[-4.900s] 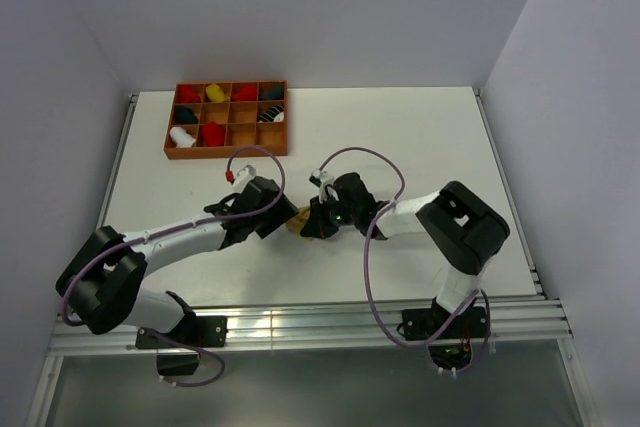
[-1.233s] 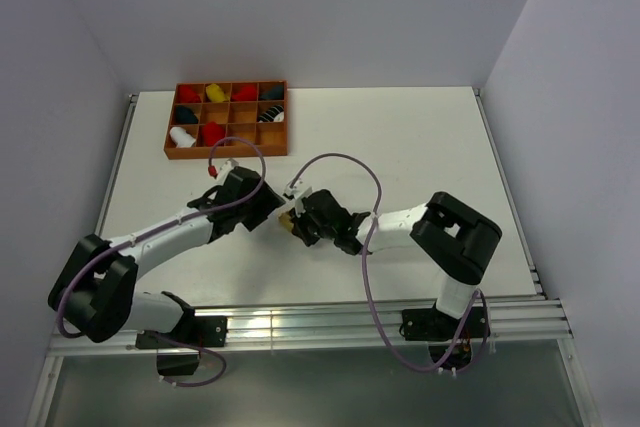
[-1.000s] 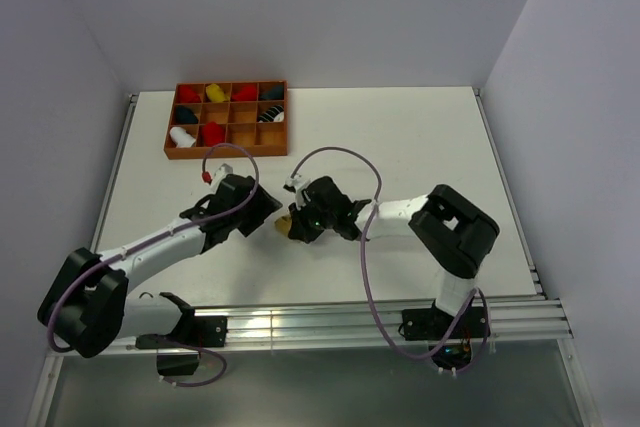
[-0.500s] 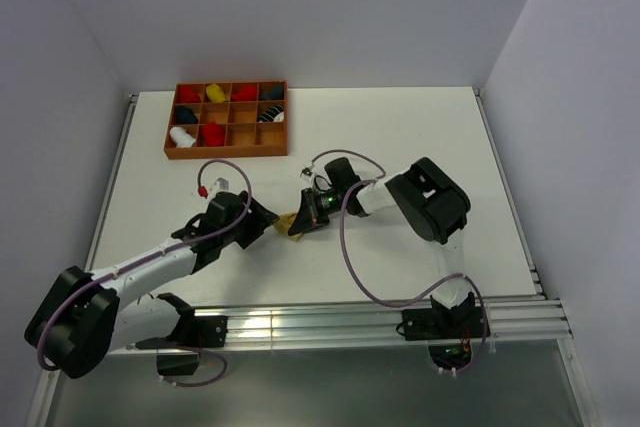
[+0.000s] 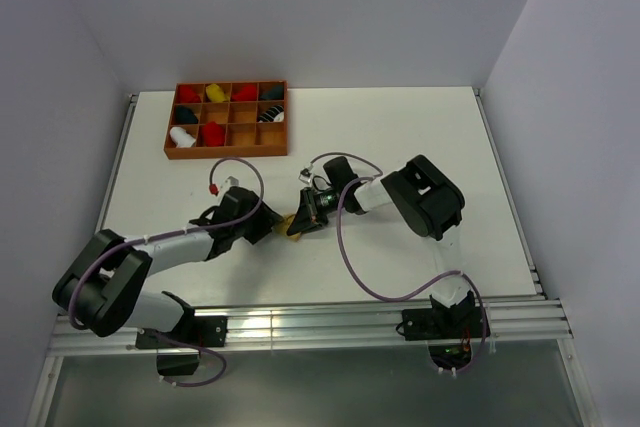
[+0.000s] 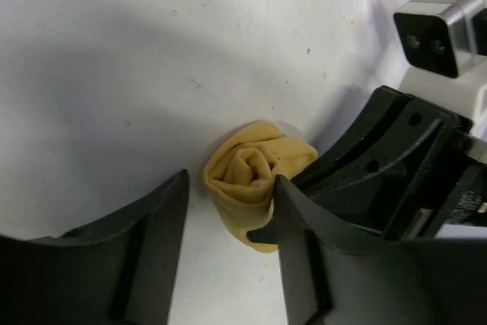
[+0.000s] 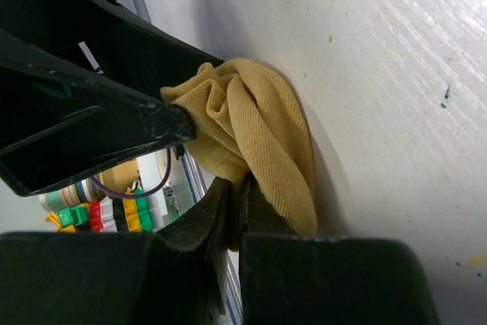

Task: Roll the socks
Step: Roll the sock at the center of the board.

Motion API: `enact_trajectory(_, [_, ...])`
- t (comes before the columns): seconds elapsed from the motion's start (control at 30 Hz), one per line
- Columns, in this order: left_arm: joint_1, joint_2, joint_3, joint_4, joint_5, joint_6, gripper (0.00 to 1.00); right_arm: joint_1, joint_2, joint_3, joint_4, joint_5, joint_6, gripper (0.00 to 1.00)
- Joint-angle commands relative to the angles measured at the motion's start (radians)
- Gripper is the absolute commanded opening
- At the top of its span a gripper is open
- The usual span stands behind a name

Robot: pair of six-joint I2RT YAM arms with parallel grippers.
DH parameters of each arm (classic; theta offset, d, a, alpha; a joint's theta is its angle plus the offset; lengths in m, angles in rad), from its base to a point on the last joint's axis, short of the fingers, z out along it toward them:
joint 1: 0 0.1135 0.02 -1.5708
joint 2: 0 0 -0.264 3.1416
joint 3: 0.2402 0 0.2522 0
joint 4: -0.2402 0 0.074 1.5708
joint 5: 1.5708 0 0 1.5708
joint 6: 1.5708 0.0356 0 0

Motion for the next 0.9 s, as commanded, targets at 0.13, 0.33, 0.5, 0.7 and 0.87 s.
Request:
enact_trajectory(0.13, [-0.011, 0.090, 0.041, -0.001, 0.011, 0.006, 0.35, 0.002, 0.026, 0.011, -0.061, 0.079, -0.012, 0.00])
enact_trajectory(0.33, [-0.031, 0.105, 0.074, -0.080, -0.003, 0.026, 0.04, 0.011, -0.101, -0.017, -0.128, 0.237, -0.149, 0.13])
enact_trajectory(0.5, [-0.043, 0.117, 0.176, -0.217, -0.024, 0.091, 0.00, 0.074, -0.307, -0.083, -0.168, 0.456, -0.305, 0.32])
enact_trajectory(0.7, [-0.053, 0.139, 0.273, -0.349, -0.050, 0.153, 0.00, 0.192, -0.545, -0.196, -0.145, 0.904, -0.406, 0.37])
enact_trajectory(0.87, [-0.053, 0.145, 0.305, -0.383, -0.047, 0.156, 0.00, 0.322, -0.643, -0.269, -0.060, 1.069, -0.452, 0.35])
